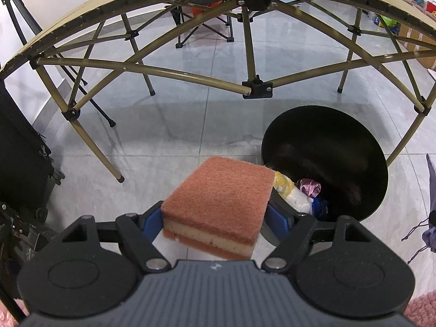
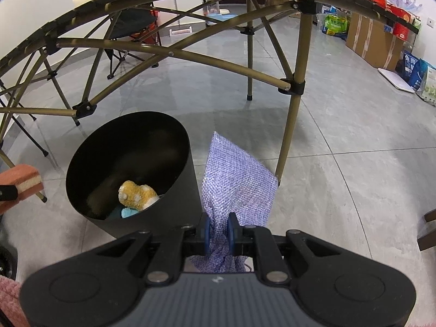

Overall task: Collect trash
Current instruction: 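Open the left gripper to drop the pink sponge into the bin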

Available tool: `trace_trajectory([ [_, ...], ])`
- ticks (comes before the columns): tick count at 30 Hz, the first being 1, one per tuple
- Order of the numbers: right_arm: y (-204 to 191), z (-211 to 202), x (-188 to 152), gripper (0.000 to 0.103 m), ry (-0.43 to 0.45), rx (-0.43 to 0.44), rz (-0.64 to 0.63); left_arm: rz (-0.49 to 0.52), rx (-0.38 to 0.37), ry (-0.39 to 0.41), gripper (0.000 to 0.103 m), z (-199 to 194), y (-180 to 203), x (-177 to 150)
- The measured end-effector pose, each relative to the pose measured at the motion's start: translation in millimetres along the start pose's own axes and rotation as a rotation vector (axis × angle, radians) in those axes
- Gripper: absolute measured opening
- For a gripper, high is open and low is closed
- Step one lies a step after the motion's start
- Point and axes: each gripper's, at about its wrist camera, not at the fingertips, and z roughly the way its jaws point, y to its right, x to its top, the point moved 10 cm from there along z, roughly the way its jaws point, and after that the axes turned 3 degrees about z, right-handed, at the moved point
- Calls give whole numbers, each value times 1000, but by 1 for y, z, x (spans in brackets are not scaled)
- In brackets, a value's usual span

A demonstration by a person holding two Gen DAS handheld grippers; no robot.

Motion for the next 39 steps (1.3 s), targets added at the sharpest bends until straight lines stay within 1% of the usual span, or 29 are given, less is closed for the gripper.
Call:
trace_trajectory([
  [5, 4, 0, 2, 12, 6, -4, 14, -16, -1, -14, 78, 3, 3, 6],
  [15, 9, 4, 15, 12, 24, -10, 34, -19, -20, -20, 78, 4, 25, 23],
  [24, 22, 8, 22, 12, 33, -18, 57, -10, -41, -23, 78, 7, 52, 39],
  [39, 35, 12, 27, 12, 50, -34, 88, 9, -79, -52, 78, 15, 94, 48],
])
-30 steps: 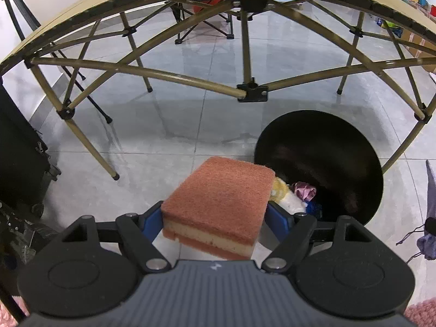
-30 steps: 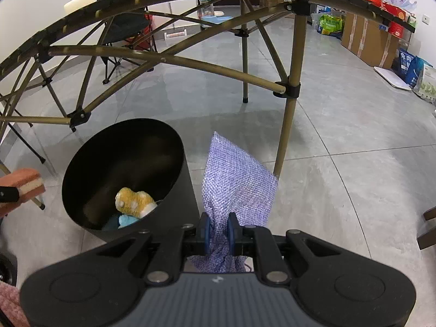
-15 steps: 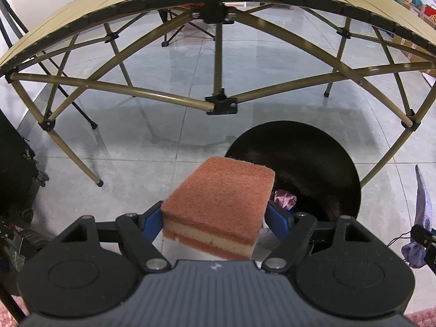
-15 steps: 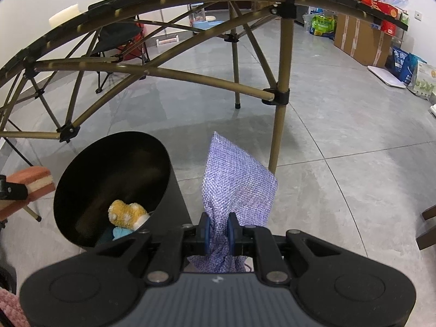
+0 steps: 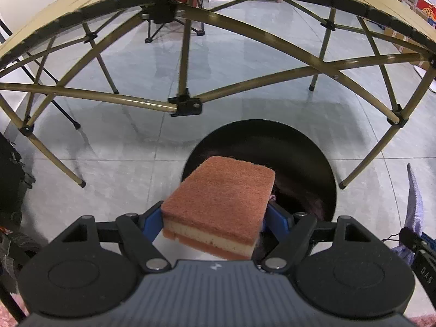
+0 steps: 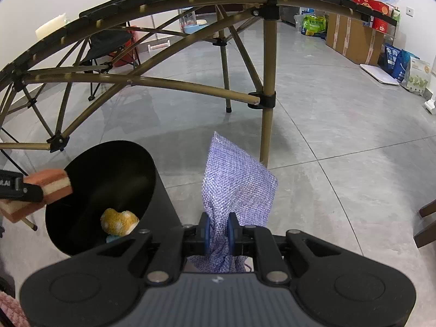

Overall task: Collect trash
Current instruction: 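Open the left gripper to drop the pink sponge into the bin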

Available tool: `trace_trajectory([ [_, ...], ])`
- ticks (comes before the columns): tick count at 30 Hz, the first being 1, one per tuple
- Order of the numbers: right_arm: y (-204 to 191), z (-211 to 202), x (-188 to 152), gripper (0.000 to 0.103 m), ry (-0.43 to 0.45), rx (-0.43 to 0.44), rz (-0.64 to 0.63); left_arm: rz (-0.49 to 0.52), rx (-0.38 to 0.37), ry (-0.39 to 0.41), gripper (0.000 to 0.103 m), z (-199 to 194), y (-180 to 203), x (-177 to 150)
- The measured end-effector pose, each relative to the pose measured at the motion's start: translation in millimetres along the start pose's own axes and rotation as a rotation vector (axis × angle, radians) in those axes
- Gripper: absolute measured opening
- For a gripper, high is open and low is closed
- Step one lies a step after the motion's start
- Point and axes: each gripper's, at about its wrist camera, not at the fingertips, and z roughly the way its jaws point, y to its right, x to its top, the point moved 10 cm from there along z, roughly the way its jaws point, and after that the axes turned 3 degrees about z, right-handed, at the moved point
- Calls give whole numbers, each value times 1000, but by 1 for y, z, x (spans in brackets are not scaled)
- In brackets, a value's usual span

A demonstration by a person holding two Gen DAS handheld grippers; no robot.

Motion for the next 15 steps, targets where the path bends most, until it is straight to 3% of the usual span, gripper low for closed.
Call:
trace_trajectory([
  [15, 1, 7, 4, 12, -1, -9, 25, -35, -18, -67, 78, 23, 22, 6],
])
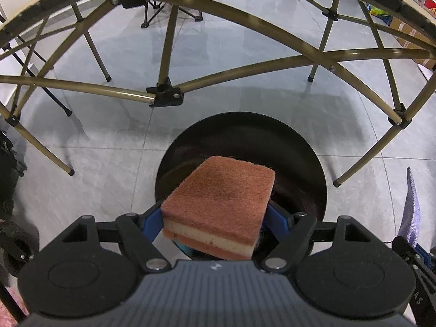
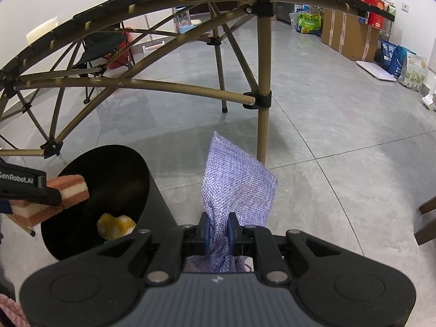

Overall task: Collect trash
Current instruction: 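Open the left gripper to drop the pink sponge into the bin, then move the right gripper with the purple bag over the bin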

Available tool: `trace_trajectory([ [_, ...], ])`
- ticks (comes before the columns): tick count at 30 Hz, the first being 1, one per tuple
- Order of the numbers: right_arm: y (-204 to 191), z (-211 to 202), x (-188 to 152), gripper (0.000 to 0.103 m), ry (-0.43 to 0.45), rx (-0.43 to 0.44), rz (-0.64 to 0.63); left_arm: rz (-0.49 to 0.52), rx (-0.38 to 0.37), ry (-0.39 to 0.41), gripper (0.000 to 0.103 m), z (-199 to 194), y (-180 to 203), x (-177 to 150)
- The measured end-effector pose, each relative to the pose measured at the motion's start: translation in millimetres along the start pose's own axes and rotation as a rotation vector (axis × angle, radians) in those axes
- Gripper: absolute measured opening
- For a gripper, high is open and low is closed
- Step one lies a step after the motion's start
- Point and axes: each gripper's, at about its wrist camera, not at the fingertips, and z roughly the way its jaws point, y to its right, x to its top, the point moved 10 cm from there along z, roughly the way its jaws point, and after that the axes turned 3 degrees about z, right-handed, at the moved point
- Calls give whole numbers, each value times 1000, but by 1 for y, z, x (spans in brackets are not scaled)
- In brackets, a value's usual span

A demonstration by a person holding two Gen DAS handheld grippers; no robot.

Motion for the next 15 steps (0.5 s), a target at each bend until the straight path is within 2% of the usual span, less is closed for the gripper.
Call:
trace_trajectory([
  [6, 0, 4, -1, 12, -7, -4, 1, 5, -7, -9, 79, 5, 5, 4],
  [9, 1, 5, 0, 12, -11, -8, 4, 7, -9, -8, 87, 5, 7, 5],
  [10, 1, 6, 0, 12, -12, -8, 4, 7, -13, -5, 97, 5, 8, 6],
  [11, 1, 6, 0, 12, -12, -9, 4, 8, -11, -1, 103, 4, 7, 7],
  [15, 1, 9, 1, 12, -17, -12, 5, 12, -6, 0, 103, 3, 8, 8],
])
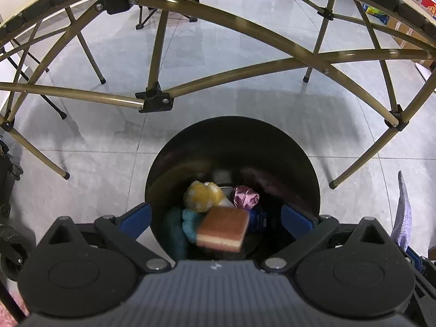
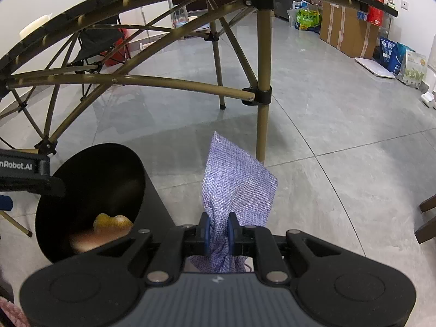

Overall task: Collect trash
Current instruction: 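Move the right gripper with the purple bag over the bin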

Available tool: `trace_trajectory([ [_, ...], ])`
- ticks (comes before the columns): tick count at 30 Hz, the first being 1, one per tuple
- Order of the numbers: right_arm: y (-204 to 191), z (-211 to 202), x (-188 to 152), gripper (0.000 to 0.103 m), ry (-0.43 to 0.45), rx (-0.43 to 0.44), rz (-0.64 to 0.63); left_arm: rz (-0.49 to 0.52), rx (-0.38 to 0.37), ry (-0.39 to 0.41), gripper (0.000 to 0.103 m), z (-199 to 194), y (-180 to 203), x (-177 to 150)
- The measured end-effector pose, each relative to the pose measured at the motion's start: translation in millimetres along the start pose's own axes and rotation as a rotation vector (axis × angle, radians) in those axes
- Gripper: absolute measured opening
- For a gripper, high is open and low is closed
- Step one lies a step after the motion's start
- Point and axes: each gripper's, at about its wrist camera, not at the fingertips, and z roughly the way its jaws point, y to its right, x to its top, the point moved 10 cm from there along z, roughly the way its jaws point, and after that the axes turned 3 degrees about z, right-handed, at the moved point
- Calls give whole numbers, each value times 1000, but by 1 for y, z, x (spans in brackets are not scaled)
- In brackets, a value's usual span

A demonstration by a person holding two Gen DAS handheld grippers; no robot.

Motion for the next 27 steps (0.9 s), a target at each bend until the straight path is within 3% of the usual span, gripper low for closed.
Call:
trace_trajectory([
  [27, -19, -9, 5, 12, 13, 29, -45, -27, 10, 16, 103, -12, -28, 0],
])
